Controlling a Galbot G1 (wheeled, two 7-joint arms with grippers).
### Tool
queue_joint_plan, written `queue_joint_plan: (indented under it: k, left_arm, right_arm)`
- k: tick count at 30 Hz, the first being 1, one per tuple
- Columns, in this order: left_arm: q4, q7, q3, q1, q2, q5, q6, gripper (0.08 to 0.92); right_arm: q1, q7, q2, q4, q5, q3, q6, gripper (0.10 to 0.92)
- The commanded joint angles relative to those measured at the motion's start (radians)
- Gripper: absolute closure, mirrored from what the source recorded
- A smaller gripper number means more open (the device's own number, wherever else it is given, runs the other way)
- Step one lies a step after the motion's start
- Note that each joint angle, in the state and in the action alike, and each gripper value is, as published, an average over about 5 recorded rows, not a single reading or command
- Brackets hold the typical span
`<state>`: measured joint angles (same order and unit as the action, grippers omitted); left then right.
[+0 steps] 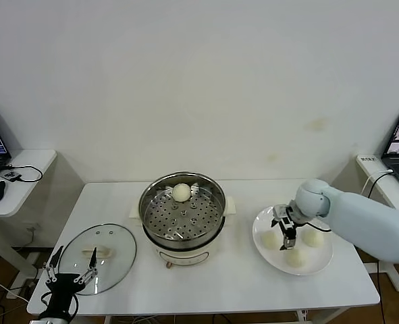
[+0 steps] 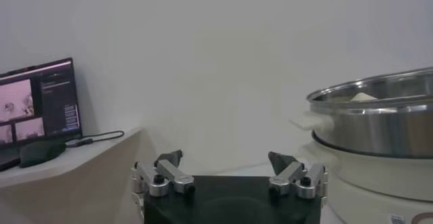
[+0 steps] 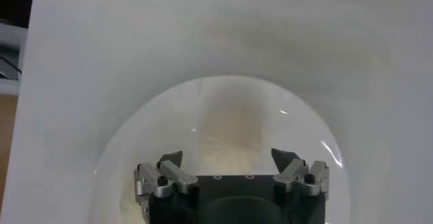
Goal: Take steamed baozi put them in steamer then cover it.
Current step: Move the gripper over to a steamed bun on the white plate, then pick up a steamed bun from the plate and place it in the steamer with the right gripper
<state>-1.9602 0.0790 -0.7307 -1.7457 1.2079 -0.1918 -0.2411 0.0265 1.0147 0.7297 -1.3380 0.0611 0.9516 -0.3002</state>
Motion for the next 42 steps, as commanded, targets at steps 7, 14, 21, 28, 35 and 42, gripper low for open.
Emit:
queue_joint_plan:
  k: [7,14,21,28,35,42]
  left_arm:
    - [0.003,0.002,-0.001,0.000,0.006,0.008,-0.005,0.177]
    - [0.006,0.002,-0.001,0.001,0.007,0.008,-0.007,0.177]
    - [0.003,0.002,-0.001,0.002,0.006,0.008,-0.007,0.177]
    - [-0.001,0.002,-0.002,0.006,-0.005,0.004,-0.007,0.177]
    - [-0.005,0.003,0.010,0.015,-0.017,0.003,-0.006,0.177]
    - [-0.016,0.004,0.012,0.022,-0.032,-0.001,-0.004,0.177]
  right_arm:
    - [-0.059,-0.017,0.052,0.058,0.051,-0.046,0.008,0.278]
    - [-0.058,-0.019,0.054,0.057,0.057,-0.051,0.006,0.384]
    - [0.002,0.001,0.025,0.022,0.026,-0.052,0.006,0.414]
    - [0.193,0.029,-0.062,-0.077,-0.108,-0.021,-0.017,0.414]
    - [0.529,0.019,-0.045,-0.145,-0.298,0.168,-0.071,0.408]
    - [0.727,-0.051,0.141,-0.137,-0.499,0.280,-0.166,0.402]
